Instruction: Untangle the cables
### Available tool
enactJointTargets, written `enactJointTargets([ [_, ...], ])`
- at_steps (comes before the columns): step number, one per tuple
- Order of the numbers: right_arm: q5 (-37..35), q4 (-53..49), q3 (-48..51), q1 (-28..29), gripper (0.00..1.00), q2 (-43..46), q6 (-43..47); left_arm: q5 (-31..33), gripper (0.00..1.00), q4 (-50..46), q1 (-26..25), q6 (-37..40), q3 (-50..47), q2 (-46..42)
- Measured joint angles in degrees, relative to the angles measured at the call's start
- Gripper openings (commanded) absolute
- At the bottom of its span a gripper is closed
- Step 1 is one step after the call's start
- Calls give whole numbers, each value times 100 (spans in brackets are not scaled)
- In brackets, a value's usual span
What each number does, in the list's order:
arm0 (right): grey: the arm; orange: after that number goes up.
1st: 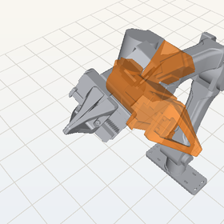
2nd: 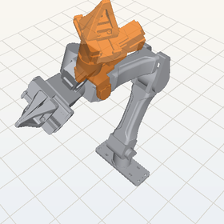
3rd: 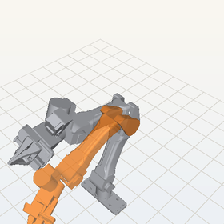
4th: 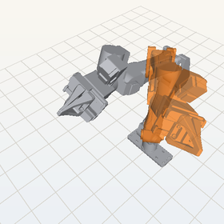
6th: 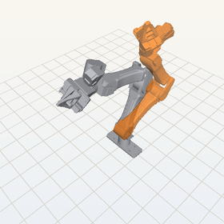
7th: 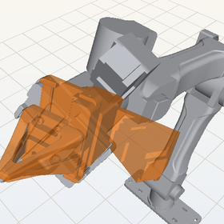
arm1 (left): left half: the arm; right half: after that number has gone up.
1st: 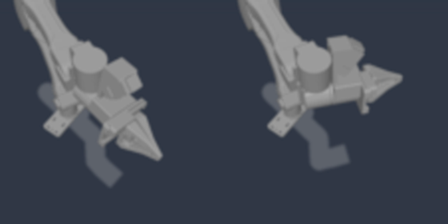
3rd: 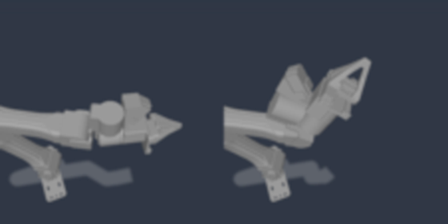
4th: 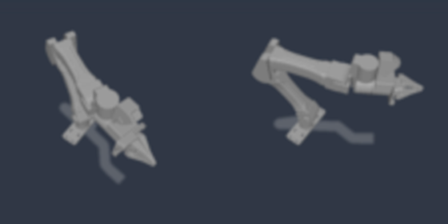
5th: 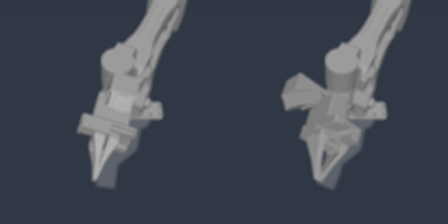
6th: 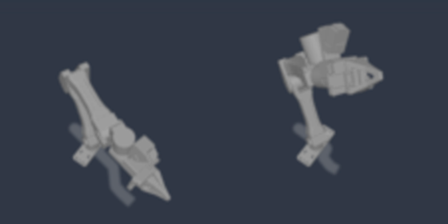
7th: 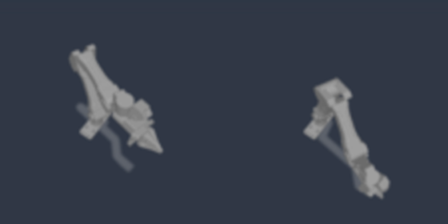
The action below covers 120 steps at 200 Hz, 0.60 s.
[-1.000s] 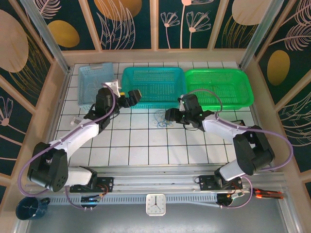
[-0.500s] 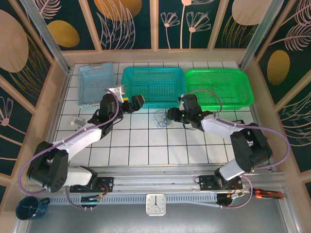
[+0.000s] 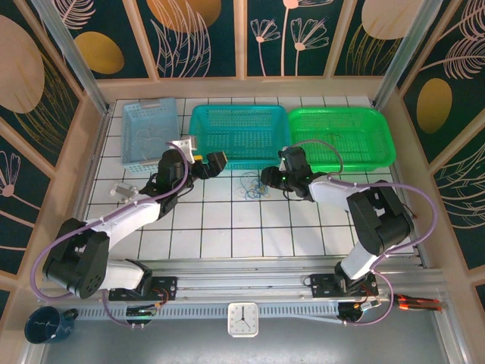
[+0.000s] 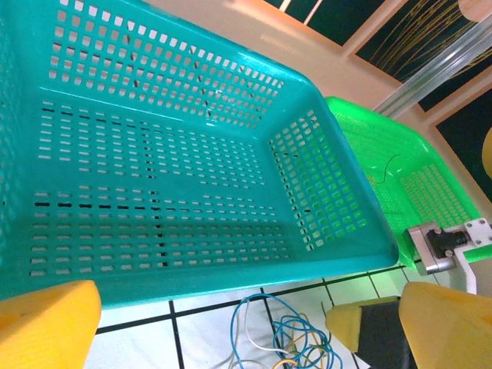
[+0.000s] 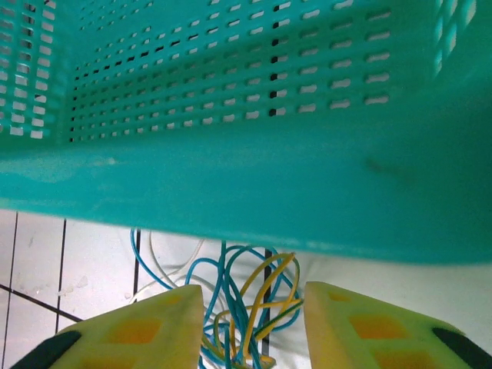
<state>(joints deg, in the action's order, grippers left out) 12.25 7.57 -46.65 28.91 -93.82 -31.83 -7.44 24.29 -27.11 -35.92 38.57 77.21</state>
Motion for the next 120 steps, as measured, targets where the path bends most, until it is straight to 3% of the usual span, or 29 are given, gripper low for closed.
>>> enactJointTargets([
  [44, 127, 120, -2, -9, 0, -44, -66, -2, 99, 2, -2, 2, 0, 15],
  [120, 306, 125, 4, -9, 0, 286, -50, -28, 99, 118, -2, 31, -72, 15],
])
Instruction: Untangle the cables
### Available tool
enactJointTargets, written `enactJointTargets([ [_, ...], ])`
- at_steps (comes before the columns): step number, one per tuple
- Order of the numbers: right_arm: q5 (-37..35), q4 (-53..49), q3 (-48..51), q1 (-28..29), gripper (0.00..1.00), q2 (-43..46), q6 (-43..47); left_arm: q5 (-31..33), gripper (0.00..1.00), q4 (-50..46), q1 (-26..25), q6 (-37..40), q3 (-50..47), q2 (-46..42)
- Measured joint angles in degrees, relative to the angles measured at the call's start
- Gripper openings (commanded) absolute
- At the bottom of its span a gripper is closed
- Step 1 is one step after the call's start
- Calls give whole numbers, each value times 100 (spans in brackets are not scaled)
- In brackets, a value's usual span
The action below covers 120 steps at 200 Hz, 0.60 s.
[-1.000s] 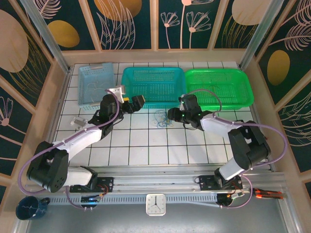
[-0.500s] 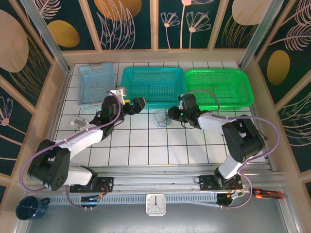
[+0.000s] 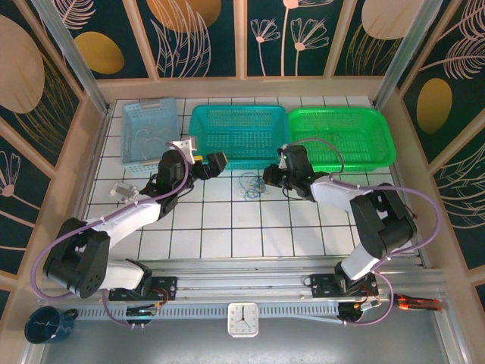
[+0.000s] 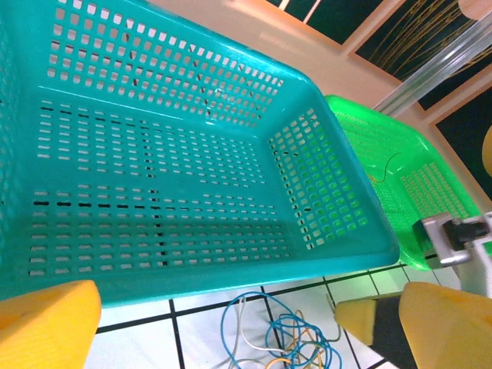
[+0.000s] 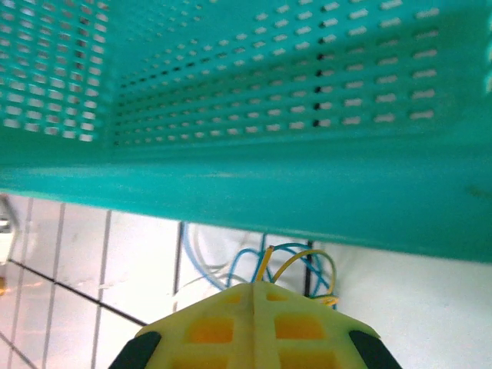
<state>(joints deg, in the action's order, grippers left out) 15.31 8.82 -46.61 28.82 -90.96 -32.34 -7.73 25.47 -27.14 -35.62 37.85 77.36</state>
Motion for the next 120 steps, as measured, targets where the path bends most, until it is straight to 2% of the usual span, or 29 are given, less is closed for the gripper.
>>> enactJointTargets([
  [33, 186, -9, -20, 81, 0, 461, 4, -240, 99, 332, 0, 227, -295, -39],
  [69, 339, -175, -487, 350, 0, 531, 50, -686, 99, 944, -13, 474, -730, -138],
  [120, 481, -227, -1099, 710, 0, 533, 48, -990, 99, 1700, -389, 890, -957, 13],
])
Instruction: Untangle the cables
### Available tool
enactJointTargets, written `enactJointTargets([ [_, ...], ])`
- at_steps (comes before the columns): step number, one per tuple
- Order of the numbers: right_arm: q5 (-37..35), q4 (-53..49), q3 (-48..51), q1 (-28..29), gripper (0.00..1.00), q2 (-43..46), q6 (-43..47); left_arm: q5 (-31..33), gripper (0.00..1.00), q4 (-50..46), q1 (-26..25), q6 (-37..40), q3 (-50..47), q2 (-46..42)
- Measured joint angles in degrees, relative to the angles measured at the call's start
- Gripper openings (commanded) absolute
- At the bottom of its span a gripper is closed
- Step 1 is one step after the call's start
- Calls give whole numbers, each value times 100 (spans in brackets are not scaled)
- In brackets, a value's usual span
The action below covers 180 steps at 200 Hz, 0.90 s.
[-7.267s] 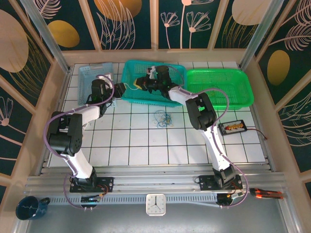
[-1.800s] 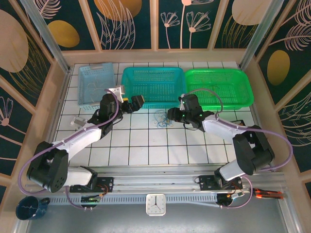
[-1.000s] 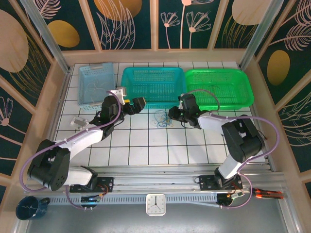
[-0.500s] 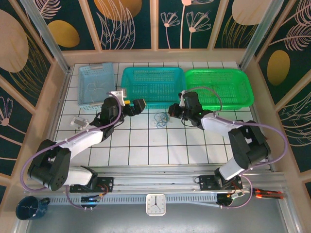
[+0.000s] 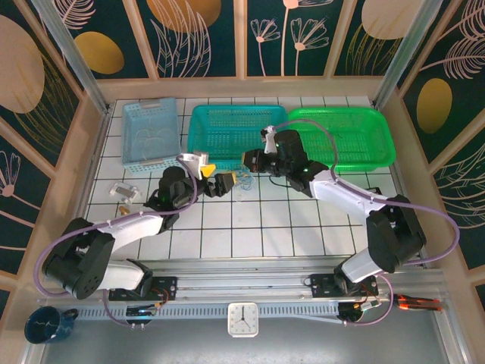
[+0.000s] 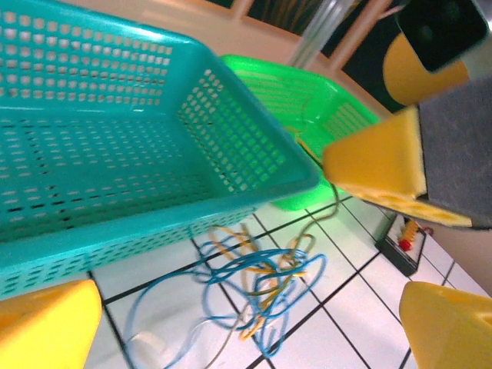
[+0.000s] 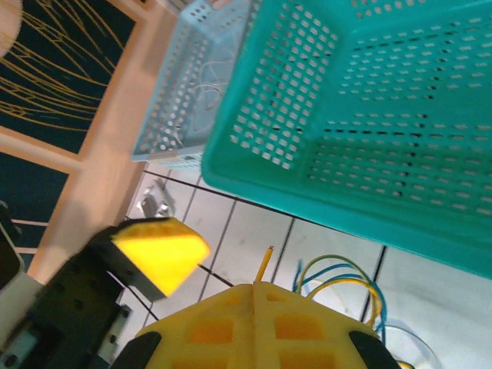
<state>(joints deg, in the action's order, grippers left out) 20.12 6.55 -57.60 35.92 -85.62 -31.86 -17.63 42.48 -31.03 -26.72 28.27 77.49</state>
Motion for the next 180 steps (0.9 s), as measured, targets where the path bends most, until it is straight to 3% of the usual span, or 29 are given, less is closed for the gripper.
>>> enactJointTargets([
  [125, 101, -35, -214, 520, 0, -199, -70, -59, 81, 1202, -83, 116, -55, 960],
  [149, 131, -35, -267, 568, 0, -210, -157, -87, 63, 1314, -92, 120, -55, 1099],
  [180, 225, -39, -481, 570, 0, -210, -225, -140, 27, 1488, -92, 94, -55, 1261],
])
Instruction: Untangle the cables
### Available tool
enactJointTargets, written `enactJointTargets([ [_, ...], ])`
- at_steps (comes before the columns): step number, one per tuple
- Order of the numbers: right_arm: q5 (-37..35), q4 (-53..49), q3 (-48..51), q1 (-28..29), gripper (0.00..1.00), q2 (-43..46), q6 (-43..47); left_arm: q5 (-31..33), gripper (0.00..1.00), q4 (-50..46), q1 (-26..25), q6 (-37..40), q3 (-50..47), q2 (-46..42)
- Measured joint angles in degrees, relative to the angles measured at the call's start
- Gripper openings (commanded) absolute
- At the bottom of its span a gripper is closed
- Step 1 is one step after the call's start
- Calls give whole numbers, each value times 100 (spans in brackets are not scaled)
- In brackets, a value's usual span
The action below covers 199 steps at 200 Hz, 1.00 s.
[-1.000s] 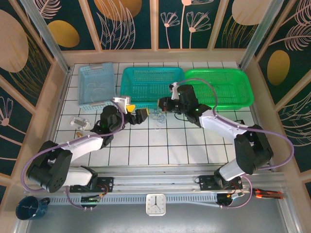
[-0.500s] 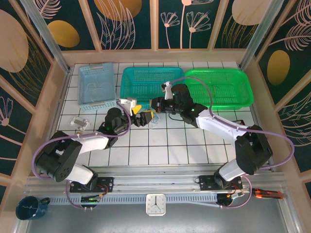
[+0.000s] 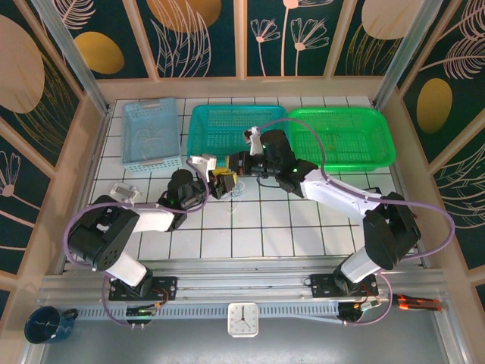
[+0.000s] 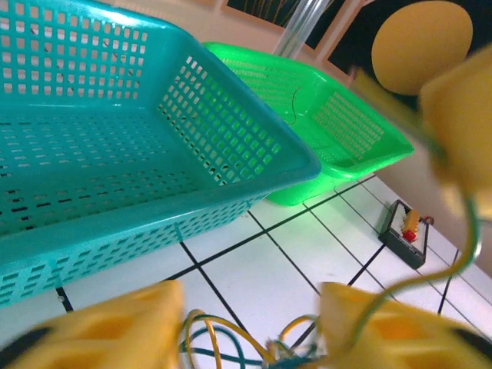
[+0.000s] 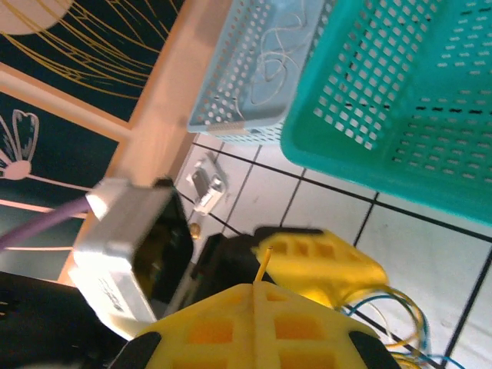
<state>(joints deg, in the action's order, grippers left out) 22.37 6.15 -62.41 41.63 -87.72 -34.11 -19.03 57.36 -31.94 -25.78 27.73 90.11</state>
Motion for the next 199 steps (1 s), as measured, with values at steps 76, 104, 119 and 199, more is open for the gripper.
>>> enactJointTargets([
  [76, 507, 411, -476, -435, 0, 332, -492, 0, 43, 306, 0, -105, -232, 411],
  [104, 511, 439, -509, -546, 0, 496, -503, 0, 43, 365, 0, -131, -354, 413],
  [119, 472, 439, -468, -566, 0, 531, -483, 17, 46, 374, 0, -144, -367, 407],
  [199, -372, 195, 992, -551, 46, 37, -63, 841, 99, 232, 0, -254, -649, -487],
])
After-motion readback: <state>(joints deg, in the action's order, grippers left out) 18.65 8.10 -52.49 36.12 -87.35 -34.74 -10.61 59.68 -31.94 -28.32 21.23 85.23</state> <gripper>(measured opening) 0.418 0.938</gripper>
